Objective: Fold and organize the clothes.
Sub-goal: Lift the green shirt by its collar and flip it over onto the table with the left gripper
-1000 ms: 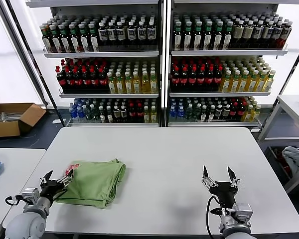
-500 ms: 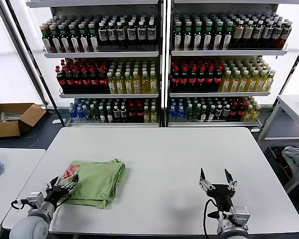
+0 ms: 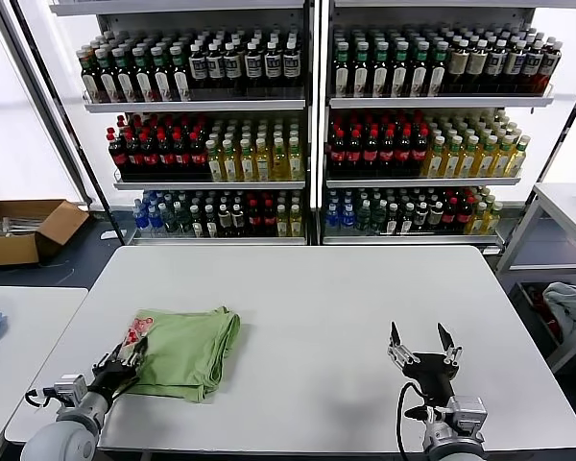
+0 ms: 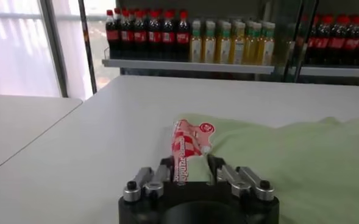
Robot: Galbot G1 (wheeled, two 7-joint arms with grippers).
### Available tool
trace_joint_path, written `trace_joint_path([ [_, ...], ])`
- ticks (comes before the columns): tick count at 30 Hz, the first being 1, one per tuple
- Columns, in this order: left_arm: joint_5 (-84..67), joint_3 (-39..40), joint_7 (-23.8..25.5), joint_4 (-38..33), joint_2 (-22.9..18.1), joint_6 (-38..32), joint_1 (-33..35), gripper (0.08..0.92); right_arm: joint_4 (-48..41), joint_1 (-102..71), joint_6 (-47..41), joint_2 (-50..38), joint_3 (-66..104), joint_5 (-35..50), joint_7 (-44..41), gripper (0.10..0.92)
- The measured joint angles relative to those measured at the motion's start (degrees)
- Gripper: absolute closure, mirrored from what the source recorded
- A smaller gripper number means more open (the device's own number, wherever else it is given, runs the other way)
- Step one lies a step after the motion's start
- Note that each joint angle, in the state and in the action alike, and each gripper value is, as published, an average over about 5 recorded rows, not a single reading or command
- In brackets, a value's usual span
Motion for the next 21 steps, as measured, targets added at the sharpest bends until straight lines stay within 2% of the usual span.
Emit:
trace_joint_path([
  [9,0.62,-1.53,0.32,1.12,0.40,-1.55,-0.13,0.861,-0.78,1.46,-0.65,-0.37,-0.89,0.15,0.28,0.203],
  [15,0.97,-4.95,0.23,2.19,2.54,-2.76,-0.60,0.883,-1.46,2.67,-0.81,-0.72,-1.52,0.42,0.28,0.203],
  [21,0.17,-11.23,-0.08,4.54,8.40,-3.88,-1.69,0.883,-2.27,3.95,-0.84,-0.59,-2.43,0.52,0.39,0.203],
])
